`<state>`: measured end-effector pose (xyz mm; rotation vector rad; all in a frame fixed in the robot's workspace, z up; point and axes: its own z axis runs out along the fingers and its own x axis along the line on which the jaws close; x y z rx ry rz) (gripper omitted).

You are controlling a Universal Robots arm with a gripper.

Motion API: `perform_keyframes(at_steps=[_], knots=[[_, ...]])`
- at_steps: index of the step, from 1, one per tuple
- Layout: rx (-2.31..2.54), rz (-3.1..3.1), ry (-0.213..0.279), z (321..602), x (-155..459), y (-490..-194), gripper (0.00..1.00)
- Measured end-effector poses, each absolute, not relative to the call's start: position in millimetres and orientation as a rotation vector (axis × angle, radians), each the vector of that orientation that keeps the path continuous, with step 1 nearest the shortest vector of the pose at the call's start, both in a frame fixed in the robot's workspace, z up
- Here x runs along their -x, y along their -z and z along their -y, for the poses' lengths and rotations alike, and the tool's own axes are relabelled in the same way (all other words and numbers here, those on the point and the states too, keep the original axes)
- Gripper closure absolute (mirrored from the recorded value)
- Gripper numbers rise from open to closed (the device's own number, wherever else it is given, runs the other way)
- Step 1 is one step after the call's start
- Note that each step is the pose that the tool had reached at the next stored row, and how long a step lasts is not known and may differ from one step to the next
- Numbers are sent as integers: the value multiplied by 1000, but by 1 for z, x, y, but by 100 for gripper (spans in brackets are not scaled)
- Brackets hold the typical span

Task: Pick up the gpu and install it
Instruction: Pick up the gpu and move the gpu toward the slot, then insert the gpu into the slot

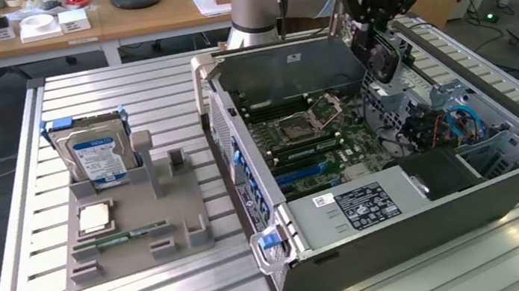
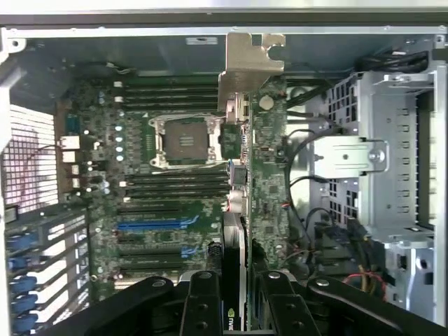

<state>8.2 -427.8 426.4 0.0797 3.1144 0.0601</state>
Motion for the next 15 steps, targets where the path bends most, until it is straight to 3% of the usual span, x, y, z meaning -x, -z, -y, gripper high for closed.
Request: perform_keyframes(at_steps=[15], knots=[[-80, -3114, -60, 428, -53, -426, 74]])
